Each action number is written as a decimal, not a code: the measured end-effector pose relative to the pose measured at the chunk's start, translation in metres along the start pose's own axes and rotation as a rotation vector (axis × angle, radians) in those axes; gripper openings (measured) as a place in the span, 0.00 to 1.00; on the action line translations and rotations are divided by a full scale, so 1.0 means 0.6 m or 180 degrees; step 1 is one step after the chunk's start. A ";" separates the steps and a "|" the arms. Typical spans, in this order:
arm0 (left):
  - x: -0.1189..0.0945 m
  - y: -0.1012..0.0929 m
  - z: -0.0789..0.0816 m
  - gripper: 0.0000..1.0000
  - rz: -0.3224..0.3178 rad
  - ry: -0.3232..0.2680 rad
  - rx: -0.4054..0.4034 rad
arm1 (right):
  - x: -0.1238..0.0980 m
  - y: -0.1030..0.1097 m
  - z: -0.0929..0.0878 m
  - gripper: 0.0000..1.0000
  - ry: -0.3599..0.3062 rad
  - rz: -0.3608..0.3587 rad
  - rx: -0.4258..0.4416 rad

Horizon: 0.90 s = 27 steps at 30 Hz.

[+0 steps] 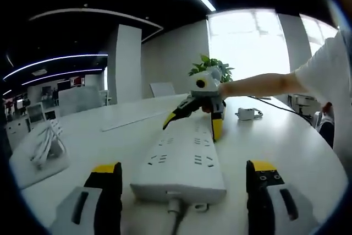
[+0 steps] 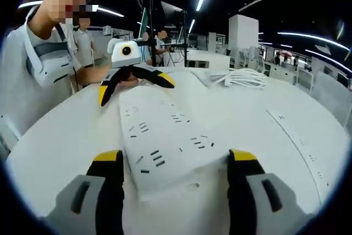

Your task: Straighten the power strip on the desk, plug the charger into it

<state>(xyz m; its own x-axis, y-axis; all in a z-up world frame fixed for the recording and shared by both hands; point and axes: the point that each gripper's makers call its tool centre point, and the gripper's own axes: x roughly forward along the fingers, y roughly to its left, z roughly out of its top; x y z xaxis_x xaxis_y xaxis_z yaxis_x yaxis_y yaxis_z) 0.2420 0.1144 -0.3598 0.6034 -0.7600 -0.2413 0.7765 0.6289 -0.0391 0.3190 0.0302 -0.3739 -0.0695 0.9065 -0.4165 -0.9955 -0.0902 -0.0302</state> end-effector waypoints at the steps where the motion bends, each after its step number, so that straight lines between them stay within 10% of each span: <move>1: 0.001 0.000 -0.001 0.95 -0.0003 0.0011 0.0006 | 0.001 -0.001 -0.001 0.77 0.0010 0.0002 -0.0032; 27: 0.026 0.004 -0.026 0.81 -0.0366 0.0332 0.0060 | -0.044 0.071 -0.018 0.70 0.0055 -0.0263 0.0080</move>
<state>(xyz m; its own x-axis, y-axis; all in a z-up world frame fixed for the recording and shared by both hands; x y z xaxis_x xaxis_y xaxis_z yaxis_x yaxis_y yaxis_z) 0.2507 0.1067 -0.3787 0.4889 -0.8052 -0.3357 0.8433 0.5347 -0.0543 0.2792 -0.0022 -0.3740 0.0139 0.9032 -0.4291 -0.9991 -0.0047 -0.0424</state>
